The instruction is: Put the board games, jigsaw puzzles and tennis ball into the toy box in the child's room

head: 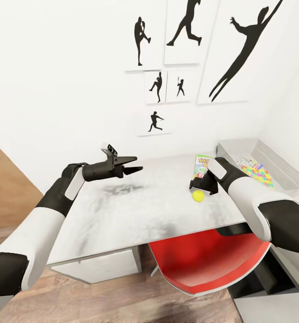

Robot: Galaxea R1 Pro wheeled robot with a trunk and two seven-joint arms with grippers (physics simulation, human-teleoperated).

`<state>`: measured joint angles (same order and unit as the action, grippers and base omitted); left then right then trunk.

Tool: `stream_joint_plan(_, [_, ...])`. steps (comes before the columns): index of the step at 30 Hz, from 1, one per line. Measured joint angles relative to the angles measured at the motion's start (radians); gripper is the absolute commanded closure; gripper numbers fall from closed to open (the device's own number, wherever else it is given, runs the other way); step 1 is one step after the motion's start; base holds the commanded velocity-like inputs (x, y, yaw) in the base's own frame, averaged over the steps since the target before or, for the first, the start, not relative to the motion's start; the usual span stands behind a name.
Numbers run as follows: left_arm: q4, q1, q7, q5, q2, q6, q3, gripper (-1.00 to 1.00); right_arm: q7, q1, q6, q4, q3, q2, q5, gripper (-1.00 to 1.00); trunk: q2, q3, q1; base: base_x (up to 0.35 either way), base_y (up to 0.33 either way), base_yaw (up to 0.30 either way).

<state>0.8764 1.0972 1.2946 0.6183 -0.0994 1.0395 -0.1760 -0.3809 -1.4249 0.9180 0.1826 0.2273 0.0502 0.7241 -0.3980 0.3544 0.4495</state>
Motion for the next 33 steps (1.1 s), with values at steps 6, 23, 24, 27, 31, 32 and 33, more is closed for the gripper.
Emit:
stream_joint_plan(6, [0.000, 0.000, 0.000, 0.001, 0.002, 0.000, 0.001, -1.00, 0.000, 0.002, 0.001, 0.000, 0.000, 0.001, 0.000, -1.00, 0.000, 0.010, 0.000, 0.000, 0.000, 0.000])
stream_joint_plan(23, [0.000, 0.000, 0.001, 0.001, 0.004, 0.000, -0.001, -1.00, 0.002, 0.002, -0.092, 0.006, 0.003, 0.025, -0.008, -1.00, 0.000, 0.037, 0.000, 0.000, 0.000, 0.000])
stream_joint_plan(24, [0.000, 0.000, 0.001, 0.000, 0.004, 0.000, -0.001, -1.00, 0.002, 0.002, -0.096, 0.007, 0.003, 0.026, -0.010, -1.00, 0.000, 0.038, 0.000, 0.000, 0.000, 0.000])
stream_joint_plan(27, [0.000, 0.000, 0.001, 0.000, 0.004, 0.000, -0.001, -1.00, 0.002, 0.002, -0.105, 0.010, 0.003, 0.030, -0.017, -1.00, 0.000, 0.043, 0.000, 0.000, 0.000, 0.000])
stream_joint_plan(31, [0.000, 0.000, 0.001, 0.000, 0.004, 0.000, -0.001, -1.00, 0.002, 0.002, -0.111, 0.012, 0.003, 0.031, -0.023, -1.00, 0.000, 0.050, 0.000, 0.000, 0.000, 0.000])
stream_joint_plan(32, [0.000, 0.000, 0.001, 0.000, 0.004, 0.000, -0.001, -1.00, 0.002, 0.002, -0.111, 0.013, 0.003, 0.032, -0.023, -1.00, 0.000, 0.051, 0.000, 0.000, 0.000, 0.000])
stream_joint_plan(33, [0.000, 0.000, 0.001, 0.000, 0.004, 0.000, -0.001, -1.00, 0.002, 0.002, -0.112, 0.013, 0.003, 0.032, -0.024, -1.00, 0.000, 0.053, 0.000, 0.000, 0.000, 0.000])
